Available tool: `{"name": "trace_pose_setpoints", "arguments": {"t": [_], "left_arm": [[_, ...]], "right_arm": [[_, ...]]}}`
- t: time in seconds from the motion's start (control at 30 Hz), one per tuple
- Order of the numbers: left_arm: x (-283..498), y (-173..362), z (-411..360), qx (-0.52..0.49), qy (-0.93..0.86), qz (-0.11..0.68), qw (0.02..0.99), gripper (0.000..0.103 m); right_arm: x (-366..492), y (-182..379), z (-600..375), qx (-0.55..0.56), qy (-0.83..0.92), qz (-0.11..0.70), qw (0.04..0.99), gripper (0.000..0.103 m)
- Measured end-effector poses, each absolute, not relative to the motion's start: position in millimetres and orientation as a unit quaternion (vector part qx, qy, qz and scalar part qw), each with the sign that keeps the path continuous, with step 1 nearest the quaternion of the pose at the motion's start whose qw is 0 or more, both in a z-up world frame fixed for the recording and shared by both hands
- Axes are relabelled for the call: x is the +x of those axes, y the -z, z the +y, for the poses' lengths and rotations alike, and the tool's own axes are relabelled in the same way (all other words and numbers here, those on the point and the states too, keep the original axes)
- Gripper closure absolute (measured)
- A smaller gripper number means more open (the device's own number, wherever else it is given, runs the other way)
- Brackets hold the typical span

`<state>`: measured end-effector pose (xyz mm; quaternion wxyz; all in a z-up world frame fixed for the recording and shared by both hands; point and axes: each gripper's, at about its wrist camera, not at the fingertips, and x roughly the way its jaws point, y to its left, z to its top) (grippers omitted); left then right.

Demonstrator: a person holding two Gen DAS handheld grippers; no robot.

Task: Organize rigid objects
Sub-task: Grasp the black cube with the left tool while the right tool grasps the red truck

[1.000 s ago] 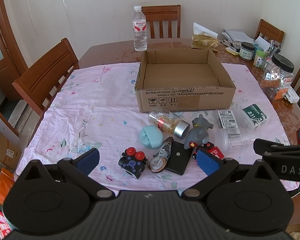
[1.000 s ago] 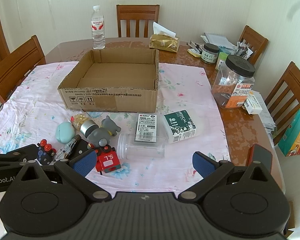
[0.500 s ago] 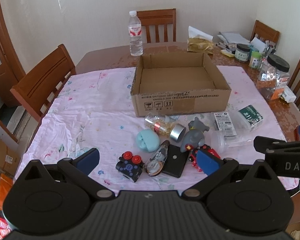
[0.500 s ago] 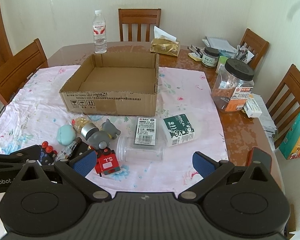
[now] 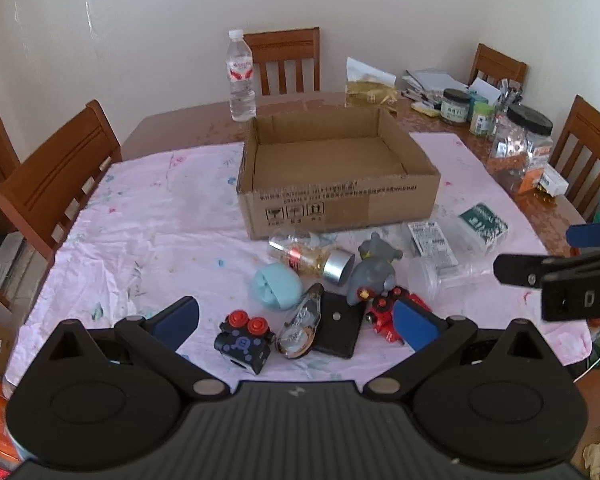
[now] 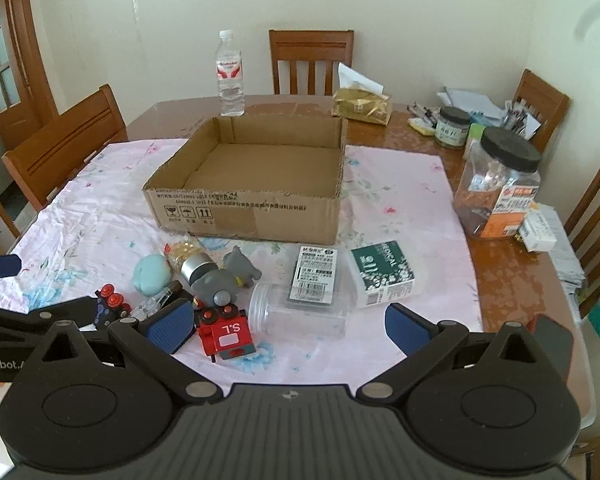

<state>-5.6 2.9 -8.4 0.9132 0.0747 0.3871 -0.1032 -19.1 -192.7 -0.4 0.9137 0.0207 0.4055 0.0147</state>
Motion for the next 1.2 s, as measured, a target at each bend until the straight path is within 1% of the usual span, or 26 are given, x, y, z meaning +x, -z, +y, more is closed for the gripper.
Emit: {"name": "trace_pose_setpoints", "arguments": {"t": [0.4, 0.63, 0.77, 0.9, 1.13, 1.2], "left_arm": [[1, 65, 30, 0.095, 0.098, 0.425, 0.895, 0.000], [20, 97, 45, 0.112, 0.100, 0.445, 0.883, 0.000], [34, 112, 49, 0.125, 0.108, 0.457, 0.874, 0.001], [43, 123, 53, 0.137, 0.124, 0.466, 0.866, 0.000], [58, 130, 69, 0.092, 0.174, 0.470, 0.860, 0.000], [62, 131, 71, 0.099, 0.182, 0.467, 0.860, 0.000]], "right_arm": [[-7, 35, -190, 0.026, -0.036, 0.429, 0.902, 0.000], [-3, 57, -182, 0.027, -0.030, 0.454, 0.890, 0.000], [3, 73, -173, 0.008, -0.024, 0.467, 0.884, 0.000], [8, 86, -169, 0.010, -0.020, 0.483, 0.875, 0.000], [18, 103, -153, 0.008, -0.025, 0.494, 0.869, 0.000], [20, 109, -148, 0.003, -0.029, 0.497, 0.867, 0.000]]}}
